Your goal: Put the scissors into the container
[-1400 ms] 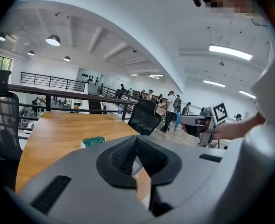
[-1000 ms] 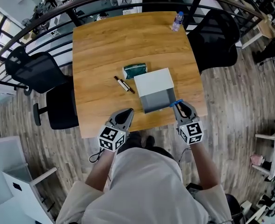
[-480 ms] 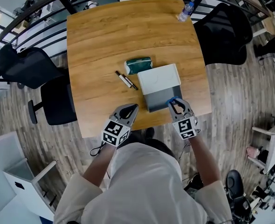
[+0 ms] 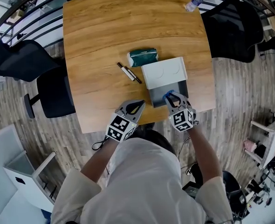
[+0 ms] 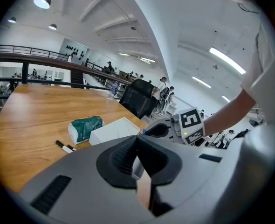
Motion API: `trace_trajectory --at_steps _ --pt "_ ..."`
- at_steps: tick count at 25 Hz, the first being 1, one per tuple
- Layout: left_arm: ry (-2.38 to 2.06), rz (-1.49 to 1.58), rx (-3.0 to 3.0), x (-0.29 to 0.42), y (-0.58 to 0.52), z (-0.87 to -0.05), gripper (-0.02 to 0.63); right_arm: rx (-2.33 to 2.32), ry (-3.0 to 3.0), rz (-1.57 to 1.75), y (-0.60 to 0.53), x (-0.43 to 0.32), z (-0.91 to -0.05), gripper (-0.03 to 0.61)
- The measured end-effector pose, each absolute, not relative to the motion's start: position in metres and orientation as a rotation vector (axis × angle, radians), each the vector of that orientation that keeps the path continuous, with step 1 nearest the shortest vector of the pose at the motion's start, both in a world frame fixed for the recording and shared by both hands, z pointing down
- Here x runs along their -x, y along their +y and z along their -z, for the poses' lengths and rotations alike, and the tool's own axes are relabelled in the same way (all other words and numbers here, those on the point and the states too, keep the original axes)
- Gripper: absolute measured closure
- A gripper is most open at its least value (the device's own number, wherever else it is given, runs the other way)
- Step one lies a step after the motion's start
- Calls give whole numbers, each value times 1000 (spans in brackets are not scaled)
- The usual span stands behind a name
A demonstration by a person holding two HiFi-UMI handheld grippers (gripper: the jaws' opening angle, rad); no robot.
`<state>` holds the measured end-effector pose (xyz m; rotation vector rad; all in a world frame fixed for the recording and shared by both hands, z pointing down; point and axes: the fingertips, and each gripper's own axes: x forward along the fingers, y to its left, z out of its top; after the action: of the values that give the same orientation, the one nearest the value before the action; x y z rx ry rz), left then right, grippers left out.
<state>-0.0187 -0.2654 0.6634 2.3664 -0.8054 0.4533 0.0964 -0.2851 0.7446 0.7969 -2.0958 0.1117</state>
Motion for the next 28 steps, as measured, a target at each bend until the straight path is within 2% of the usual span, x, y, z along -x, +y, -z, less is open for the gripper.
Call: trace_trajectory --at_steps 28 --pt "-826 -518 -2269 61 -266 -708 620 -427 -1924 -184 -276 -64 -851 497"
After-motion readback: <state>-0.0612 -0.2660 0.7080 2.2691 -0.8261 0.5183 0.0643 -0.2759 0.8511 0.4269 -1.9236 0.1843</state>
